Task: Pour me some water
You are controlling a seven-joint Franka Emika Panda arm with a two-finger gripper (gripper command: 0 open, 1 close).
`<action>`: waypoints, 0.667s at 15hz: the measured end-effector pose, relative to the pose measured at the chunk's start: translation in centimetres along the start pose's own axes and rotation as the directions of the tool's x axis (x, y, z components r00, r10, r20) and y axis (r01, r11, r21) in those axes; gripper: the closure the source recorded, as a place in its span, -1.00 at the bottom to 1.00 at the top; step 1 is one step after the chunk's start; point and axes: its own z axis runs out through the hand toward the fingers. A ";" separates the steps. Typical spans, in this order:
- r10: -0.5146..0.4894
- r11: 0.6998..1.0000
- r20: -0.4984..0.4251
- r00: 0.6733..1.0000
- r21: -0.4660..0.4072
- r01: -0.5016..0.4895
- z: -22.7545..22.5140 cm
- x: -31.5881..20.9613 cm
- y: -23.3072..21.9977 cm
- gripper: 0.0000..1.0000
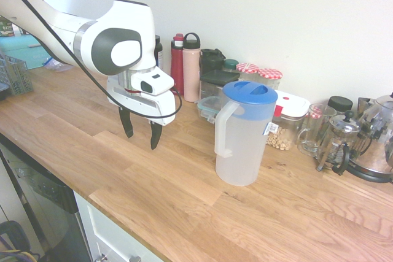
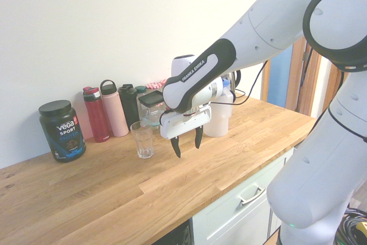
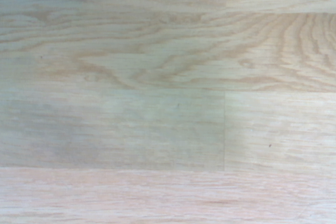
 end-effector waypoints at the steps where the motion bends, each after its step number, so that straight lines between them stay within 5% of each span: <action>1: 0.001 1.000 0.001 1.000 -0.001 -0.001 0.0 0.0 0.0 -1.00; 5: 0.006 1.000 -0.039 0.999 0.015 -0.005 -2.6 0.9 -0.6 -1.00; 10: 0.050 0.998 -0.096 0.994 0.032 -0.047 -14.6 2.1 0.0 -1.00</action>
